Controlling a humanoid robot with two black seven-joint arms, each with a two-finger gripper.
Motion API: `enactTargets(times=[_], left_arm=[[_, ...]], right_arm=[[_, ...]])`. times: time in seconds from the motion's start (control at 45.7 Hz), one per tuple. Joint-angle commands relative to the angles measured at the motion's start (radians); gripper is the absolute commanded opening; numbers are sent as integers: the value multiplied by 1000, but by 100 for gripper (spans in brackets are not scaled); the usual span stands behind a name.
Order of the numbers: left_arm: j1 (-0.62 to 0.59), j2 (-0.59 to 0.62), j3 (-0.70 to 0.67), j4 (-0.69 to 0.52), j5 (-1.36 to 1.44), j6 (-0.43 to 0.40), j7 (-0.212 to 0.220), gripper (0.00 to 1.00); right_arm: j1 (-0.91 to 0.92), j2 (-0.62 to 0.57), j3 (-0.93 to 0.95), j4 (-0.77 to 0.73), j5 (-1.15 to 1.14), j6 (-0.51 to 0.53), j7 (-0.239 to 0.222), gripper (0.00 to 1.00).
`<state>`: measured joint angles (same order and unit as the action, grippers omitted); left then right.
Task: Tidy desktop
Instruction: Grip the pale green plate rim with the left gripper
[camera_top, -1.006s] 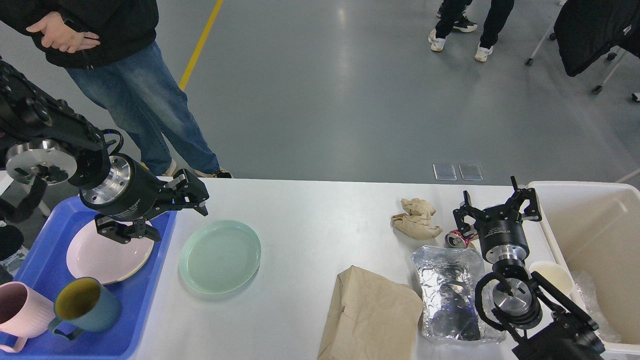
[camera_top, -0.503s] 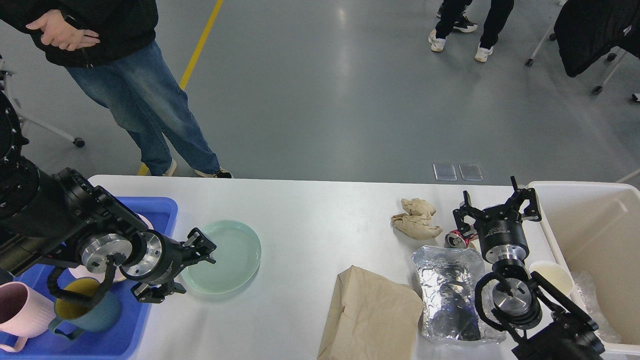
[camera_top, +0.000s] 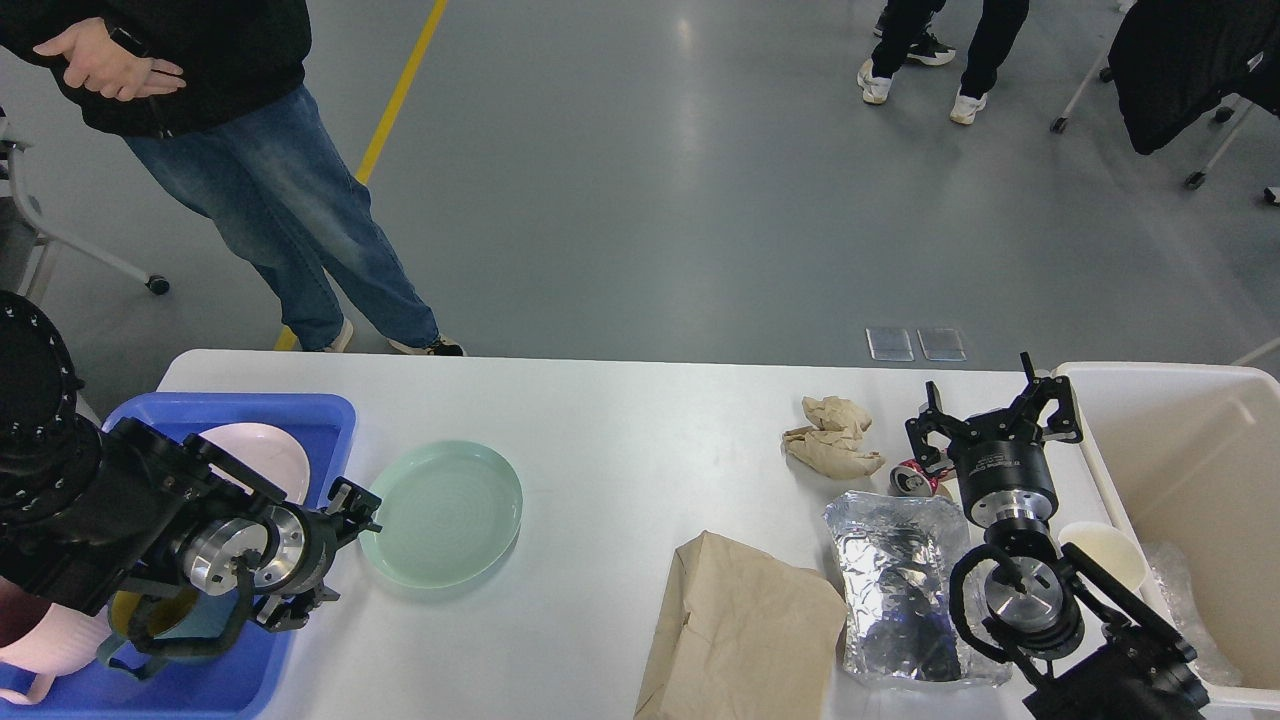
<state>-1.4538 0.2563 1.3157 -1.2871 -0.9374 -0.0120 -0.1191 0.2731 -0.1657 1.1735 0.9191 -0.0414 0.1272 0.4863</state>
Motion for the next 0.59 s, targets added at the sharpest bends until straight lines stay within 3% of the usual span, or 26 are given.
enactTargets(times=[0.0,0.153,0.262,0.568], left_arm=[[26,-3,-21,28,5,3,-2,80],[59,-8,-58,55,38,4,1,77],[62,-5,-62,69,55,3,-1,65],[110,-9,-81,110,57,3,3,59]], right_arm=[[0,0,0,0,0,-1,0,100],[0,0,0,0,0,0,0,100],[0,0,0,0,0,-1,0,100],[0,0,0,0,0,0,0,100]])
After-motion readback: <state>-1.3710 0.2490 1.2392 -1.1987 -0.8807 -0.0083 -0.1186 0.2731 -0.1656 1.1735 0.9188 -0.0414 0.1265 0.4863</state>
